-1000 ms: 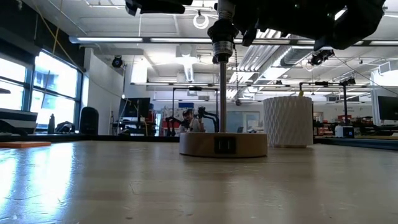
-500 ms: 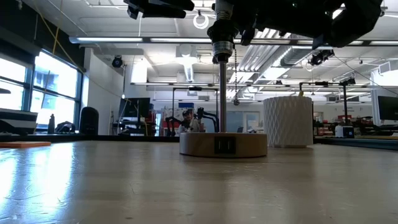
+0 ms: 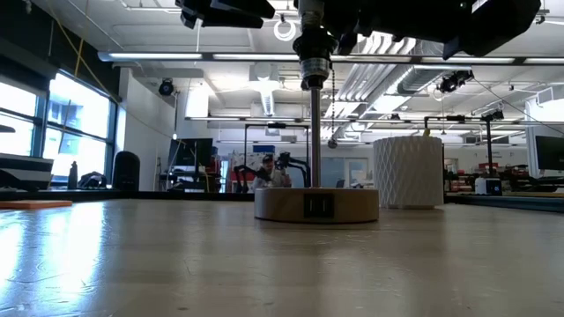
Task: Screw lightbulb
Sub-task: Insert the light bulb into the brown lamp
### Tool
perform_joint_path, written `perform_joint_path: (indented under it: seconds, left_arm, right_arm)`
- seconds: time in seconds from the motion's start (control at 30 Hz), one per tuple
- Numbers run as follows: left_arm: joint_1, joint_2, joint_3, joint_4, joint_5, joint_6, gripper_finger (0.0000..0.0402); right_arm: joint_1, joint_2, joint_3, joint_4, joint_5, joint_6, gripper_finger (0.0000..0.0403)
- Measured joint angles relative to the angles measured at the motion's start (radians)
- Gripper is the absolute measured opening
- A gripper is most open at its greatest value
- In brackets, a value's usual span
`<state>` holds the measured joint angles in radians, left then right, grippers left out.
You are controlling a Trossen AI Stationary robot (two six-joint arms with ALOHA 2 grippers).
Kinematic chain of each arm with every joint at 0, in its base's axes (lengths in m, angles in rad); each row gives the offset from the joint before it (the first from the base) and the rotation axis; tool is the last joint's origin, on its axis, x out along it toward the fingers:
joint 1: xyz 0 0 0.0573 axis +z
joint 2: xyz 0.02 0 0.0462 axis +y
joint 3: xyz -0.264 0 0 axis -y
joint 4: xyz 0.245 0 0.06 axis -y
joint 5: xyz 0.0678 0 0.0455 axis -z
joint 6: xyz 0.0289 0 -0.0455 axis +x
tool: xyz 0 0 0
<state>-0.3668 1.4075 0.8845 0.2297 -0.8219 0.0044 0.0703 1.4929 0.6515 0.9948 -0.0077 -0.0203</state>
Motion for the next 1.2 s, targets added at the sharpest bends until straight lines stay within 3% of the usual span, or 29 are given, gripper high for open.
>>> perform_joint_path:
  seconds: [0.83,1.03,1.1,1.2]
  left_arm:
    - [-0.010,0.000,0.000,0.013,0.001,-0.004,0.0193]
    - [-0.051,0.001,0.000,0.194,0.003,0.141,0.0193]
    - [-0.055,-0.004,0.014,0.237,0.058,0.183,0.0190]
    - [-0.019,-0.029,0.103,0.141,0.221,0.159,0.0177]
  right_arm:
    - [0.003,-0.028,0.002,-0.129,0.080,-0.003,0.0145]
    - [0.004,-0.029,0.003,-0.145,0.088,-0.002,0.0145]
    - [0.004,-0.029,0.003,-0.147,0.101,0.001,0.0145]
    - [0.003,-0.029,0.003,-0.150,0.108,0.016,0.0145]
